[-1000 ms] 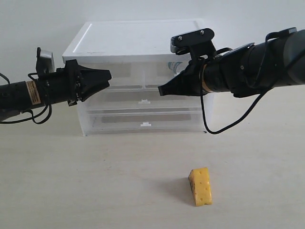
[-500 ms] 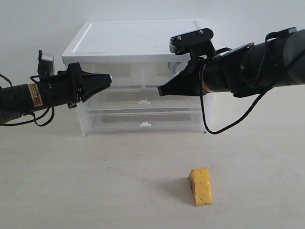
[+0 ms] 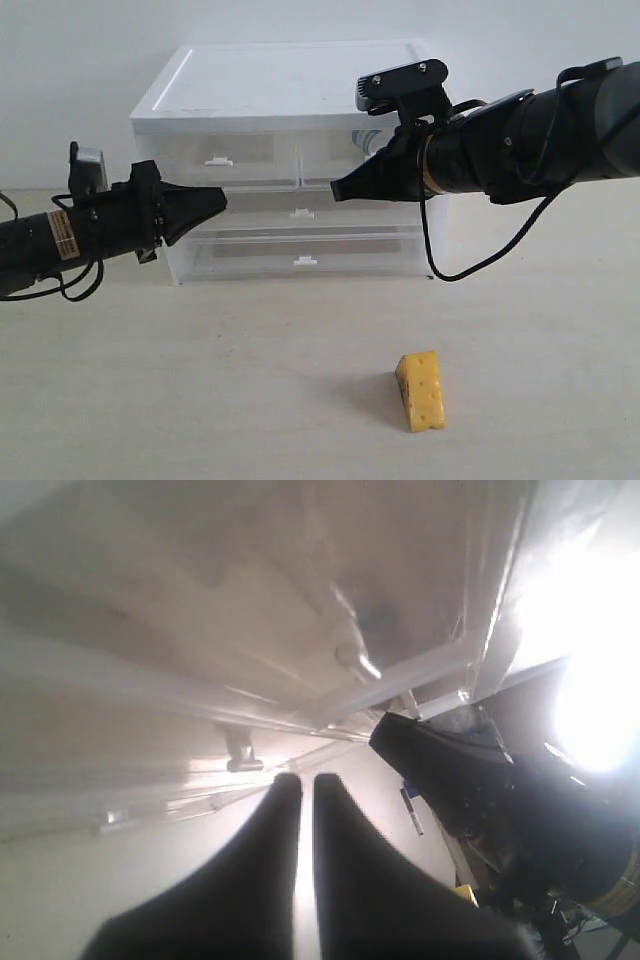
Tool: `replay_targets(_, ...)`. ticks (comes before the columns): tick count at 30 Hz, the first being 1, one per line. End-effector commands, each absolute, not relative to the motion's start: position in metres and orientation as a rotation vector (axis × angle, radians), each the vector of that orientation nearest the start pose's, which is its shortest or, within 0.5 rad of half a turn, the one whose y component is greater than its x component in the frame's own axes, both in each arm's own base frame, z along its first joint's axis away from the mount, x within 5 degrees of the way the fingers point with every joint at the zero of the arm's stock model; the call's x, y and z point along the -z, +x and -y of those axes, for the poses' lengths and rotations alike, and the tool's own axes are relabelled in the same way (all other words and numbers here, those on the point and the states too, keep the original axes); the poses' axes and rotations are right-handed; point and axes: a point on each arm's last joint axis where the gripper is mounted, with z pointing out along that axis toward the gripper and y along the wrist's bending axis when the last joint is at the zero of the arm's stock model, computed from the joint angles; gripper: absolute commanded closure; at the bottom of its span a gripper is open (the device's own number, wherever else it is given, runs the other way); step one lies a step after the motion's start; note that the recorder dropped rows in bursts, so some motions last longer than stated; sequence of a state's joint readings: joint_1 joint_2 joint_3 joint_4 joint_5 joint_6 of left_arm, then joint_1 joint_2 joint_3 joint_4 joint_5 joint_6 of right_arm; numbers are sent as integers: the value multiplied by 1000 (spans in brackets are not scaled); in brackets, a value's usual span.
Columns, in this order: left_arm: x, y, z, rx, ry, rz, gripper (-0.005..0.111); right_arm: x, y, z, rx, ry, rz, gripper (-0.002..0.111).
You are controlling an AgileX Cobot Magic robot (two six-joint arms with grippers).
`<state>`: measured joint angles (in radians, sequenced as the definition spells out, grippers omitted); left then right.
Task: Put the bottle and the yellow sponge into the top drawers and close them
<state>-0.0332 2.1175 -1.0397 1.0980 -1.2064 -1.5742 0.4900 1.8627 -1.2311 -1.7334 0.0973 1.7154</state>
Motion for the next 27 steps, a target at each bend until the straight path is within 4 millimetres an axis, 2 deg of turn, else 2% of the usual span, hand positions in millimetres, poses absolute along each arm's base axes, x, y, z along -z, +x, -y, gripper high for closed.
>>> replay_targets(1,-162,378,87,1517,-5,-1827,103,-235,385,-183,-134,-431,-2016,108)
replay_targets(3,-170,376,88,1544,-14,-1830,102,-235,385,-184,-138,-433,-2017,108)
replay_targets(5,-174,375,87,1543,-3,-1828,93,-235,385,-184,-138,-433,-2017,108)
replay_targets(8,-177,376,87,1542,-16,-1811,65,-235,385,-184,-138,-433,-2017,108)
replay_targets(10,-178,380,86,1522,-34,-1810,42,-235,385,-184,-138,-433,-2017,108)
replay_targets(12,-175,386,88,1440,-50,-1882,37,-235,384,-184,-143,-437,-2018,108)
replay_targets(14,-177,392,89,1391,-46,-1901,42,-235,384,-185,-150,-441,-2019,108)
replay_targets(16,-184,394,92,1418,-10,-1866,50,-234,384,-185,-156,-448,-2019,108)
replay_targets(19,-193,399,93,1430,15,-1832,52,-234,384,-186,-156,-465,-2017,108)
replay_targets(23,-183,402,92,1418,-28,-1859,54,-234,384,-186,-153,-470,-2016,108)
replay_targets(25,-174,405,91,1438,-73,-1856,75,-234,383,-187,-160,-474,-2017,108)
replay_targets(26,-170,406,91,1462,-89,-1843,93,-234,383,-187,-162,-475,-2017,108)
replay_targets(27,-167,406,91,1474,-83,-1825,102,-234,383,-187,-164,-476,-2018,108)
